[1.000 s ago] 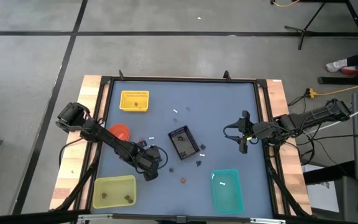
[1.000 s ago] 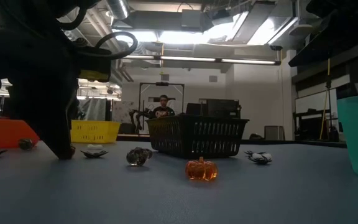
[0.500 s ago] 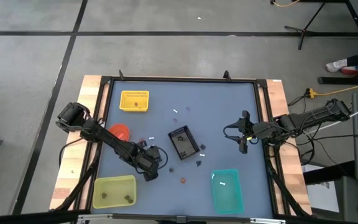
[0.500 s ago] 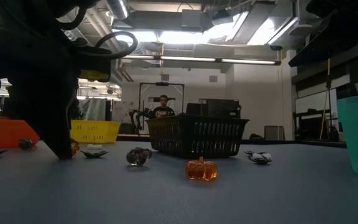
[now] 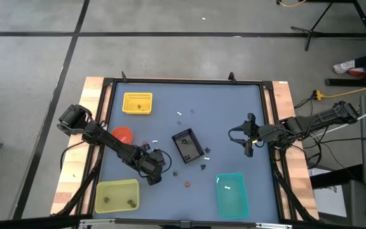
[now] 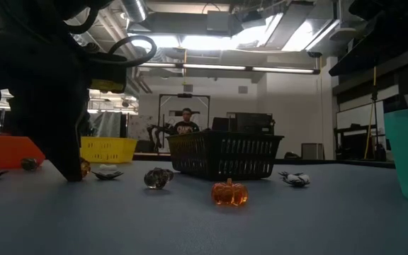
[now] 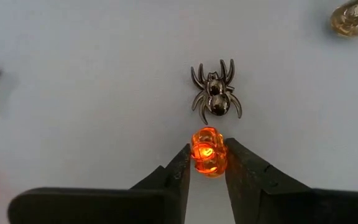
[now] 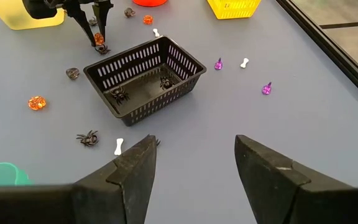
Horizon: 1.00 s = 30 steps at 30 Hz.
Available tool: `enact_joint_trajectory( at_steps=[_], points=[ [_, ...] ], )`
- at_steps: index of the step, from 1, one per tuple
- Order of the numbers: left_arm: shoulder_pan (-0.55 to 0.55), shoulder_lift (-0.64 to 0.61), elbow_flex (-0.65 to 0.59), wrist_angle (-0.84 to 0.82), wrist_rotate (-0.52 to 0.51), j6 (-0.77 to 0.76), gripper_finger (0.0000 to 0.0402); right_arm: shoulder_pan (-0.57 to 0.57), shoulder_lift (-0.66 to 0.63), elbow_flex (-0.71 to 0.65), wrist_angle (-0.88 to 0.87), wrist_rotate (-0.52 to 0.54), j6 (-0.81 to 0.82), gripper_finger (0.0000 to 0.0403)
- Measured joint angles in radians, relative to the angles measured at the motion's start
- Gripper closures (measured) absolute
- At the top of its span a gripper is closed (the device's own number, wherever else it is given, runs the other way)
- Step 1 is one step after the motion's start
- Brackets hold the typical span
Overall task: Sort Halloween decoration
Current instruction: Put the orange pumpkin toy into the orange bin
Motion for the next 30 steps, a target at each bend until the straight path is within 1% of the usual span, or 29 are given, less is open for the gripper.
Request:
enact_joint_trajectory(
  at_steps=[7,16,20,25,30],
  points=[
    [0.0,-0.021,-0.002,-0.012,0.001,0.005,0.0347,0.0,0.0,0.0,0.0,0.0,0.0,0.0187],
    [0.009,-0.043,-0.004,-0.018,0.009,0.026,0.0384,0.0,0.0,0.0,0.0,0.0,0.0,0.0187],
    [0.012,-0.044,-0.004,-0.006,0.009,0.027,0.0391,0.0,0.0,0.0,-0.001,0.0,0.0,0.0187],
    [0.023,-0.045,-0.002,0.011,0.008,0.027,0.0375,0.0,0.0,0.0,-0.001,0.0,0.0,0.0187],
    [0.048,-0.046,-0.002,0.021,0.008,0.029,0.0336,0.0,0.0,0.0,-0.001,0.0,0.0,0.0188]
  ],
)
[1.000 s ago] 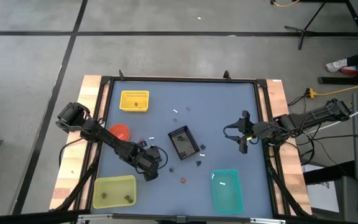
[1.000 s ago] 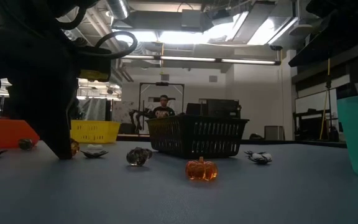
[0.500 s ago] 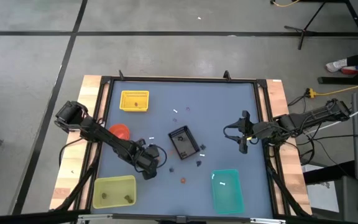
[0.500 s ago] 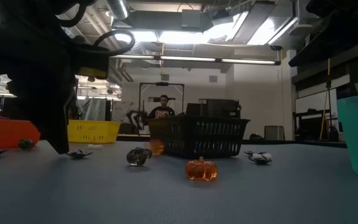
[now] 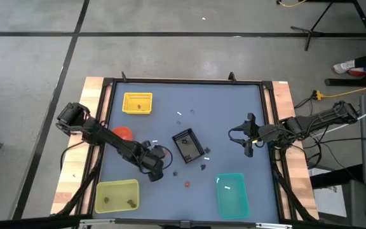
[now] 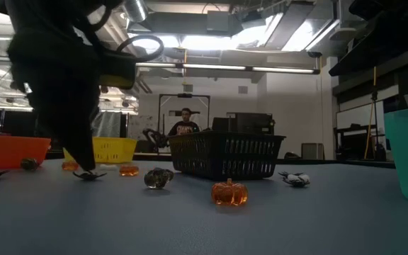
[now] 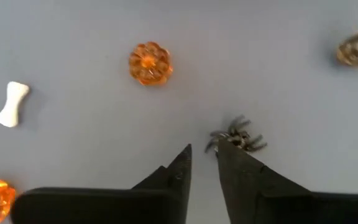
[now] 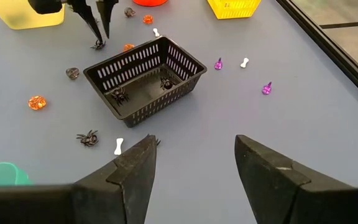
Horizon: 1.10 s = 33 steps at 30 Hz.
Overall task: Sort Halloween decoration
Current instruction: Put the orange pumpkin toy into the orange bin
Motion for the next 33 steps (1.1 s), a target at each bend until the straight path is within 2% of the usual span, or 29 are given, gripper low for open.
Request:
enact_joint_trajectory(
  at_steps=[8,17,23,33],
  points=[
    [0.061,0.0,0.001,0.002,-0.022,0.044,0.0263,0.0,0.0,0.0,0.0,0.0,0.0,0.0187],
    [0.132,-0.001,0.002,0.07,-0.037,0.051,0.0204,0.0,0.0,0.0,0.0,0.0,0.0,0.0187],
    [0.162,-0.001,0.002,0.076,-0.049,0.051,0.0184,0.0,0.0,0.0,0.0,0.0,0.0,0.0187],
    [0.151,-0.001,0.002,0.1,-0.079,0.051,0.0181,0.0,0.0,0.0,0.0,0.0,0.0,0.0187]
  ],
)
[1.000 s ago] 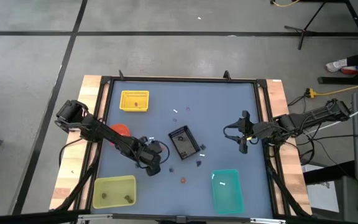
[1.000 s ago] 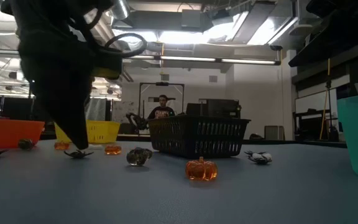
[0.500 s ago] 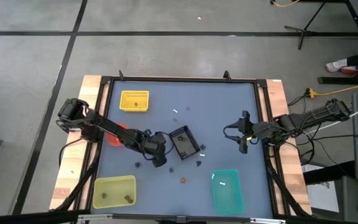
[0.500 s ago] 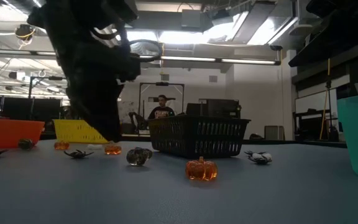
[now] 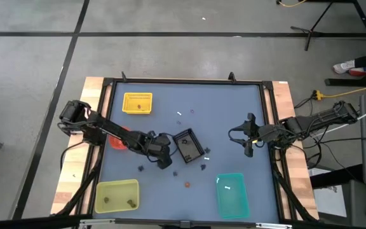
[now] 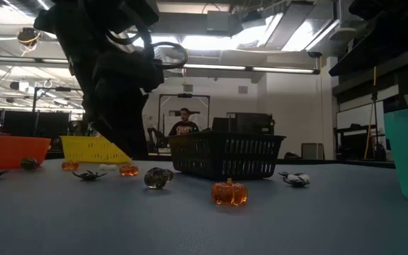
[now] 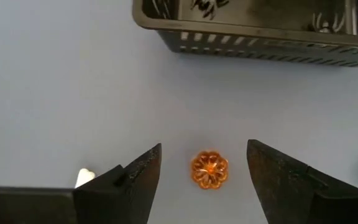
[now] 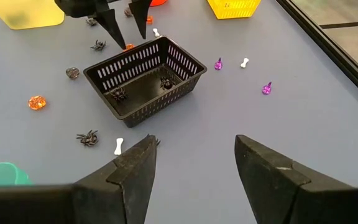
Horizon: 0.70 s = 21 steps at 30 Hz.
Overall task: Sort Halloween decoration
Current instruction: Put the orange pumpkin toy into the orange bin
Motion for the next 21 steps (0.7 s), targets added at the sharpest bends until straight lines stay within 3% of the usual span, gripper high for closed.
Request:
enact_joint_trajectory(
  at_steps=[21],
  points=[
    [-0.018,0.072,0.002,-0.003,0.016,0.0,0.0187,0.0,0.0,0.0,0.0,0.0,0.0,0.0187]
  ],
)
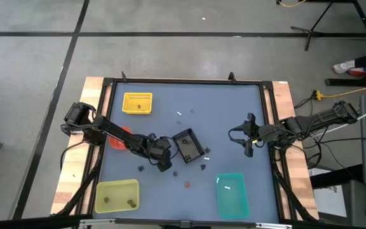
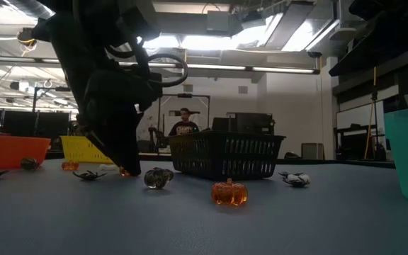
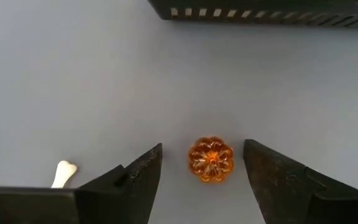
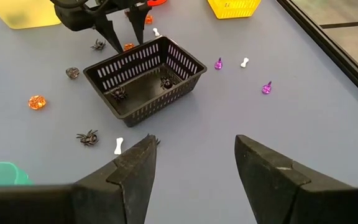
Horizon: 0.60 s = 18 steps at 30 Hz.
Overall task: Sort Halloween decoration
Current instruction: Put the orange pumpkin toy into the orange bin
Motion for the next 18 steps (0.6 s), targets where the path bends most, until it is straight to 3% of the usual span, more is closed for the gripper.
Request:
enact_joint_trajectory(
  at_steps=[18],
  points=[
    [0.0,0.0,0.0,-0.004,0.01,0.0,0.0301,0.0,0.0,0.0,0.0,0.0,0.0,0.0187]
  ],
)
